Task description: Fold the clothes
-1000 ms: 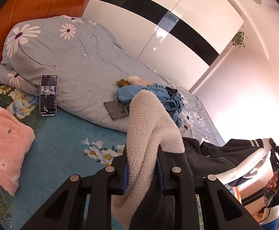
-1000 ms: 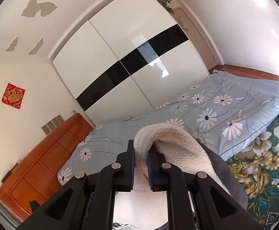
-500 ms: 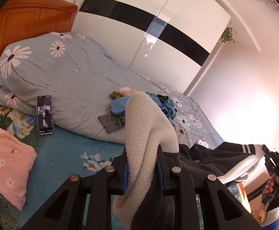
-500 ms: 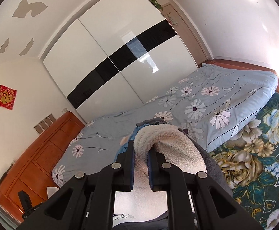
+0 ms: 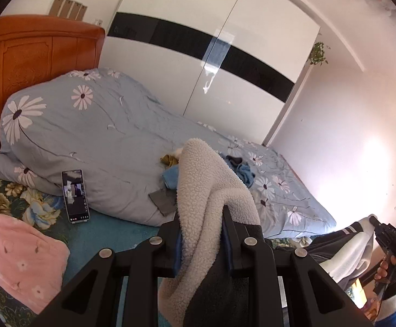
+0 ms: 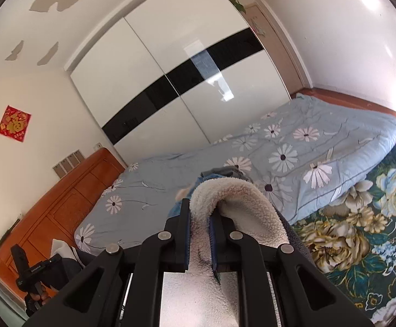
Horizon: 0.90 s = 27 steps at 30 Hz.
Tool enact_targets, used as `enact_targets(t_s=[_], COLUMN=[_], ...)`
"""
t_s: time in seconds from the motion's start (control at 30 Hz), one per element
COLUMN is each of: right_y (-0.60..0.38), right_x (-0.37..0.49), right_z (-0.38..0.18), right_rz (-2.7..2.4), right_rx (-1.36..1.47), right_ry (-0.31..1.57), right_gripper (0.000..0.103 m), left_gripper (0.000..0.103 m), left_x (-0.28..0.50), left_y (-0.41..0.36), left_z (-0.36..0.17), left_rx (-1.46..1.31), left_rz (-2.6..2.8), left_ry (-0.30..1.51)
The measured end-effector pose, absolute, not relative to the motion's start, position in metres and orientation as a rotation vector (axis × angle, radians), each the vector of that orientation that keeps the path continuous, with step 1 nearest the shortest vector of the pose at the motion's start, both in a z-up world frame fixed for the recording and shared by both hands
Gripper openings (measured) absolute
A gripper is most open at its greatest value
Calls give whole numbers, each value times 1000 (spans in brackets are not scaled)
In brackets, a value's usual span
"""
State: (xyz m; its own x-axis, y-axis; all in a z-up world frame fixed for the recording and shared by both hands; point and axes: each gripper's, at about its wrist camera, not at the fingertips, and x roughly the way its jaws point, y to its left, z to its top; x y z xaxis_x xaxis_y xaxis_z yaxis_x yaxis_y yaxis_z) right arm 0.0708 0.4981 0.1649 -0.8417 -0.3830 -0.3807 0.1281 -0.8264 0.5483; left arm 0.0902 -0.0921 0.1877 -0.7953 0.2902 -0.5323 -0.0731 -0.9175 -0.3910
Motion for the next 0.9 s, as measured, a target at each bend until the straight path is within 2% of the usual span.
enact_targets(t_s=[0.1, 0.2, 0.33, 0.57, 0.73, 0.9], right_y=[503, 505, 508, 530, 541, 538], right_x=[30, -2, -32, -32, -18, -12], right_z=[126, 89, 15, -112, -149, -158], right_rz=[-2670, -2706, -2728, -2658, -2618, -2599], right_rx=[813, 891, 1104, 1517, 1642, 1686], right_ry=[-817, -803, -795, -904, -953, -954], right_gripper=[12, 12, 12, 12, 12, 13], left_gripper=[25, 25, 25, 25, 26, 30], left_x=[41, 0, -42, -57, -48, -39], left_y=[-83, -75, -63, -55, -69, -73], left_z=[143, 96, 27, -80, -120, -137], left_rx=[-1021, -1102, -1262, -1593, -1733, -1788], left_rz=[2702, 2687, 2680, 2600, 2573, 2530], left_ry=[-572, -609, -567, -541, -568, -616])
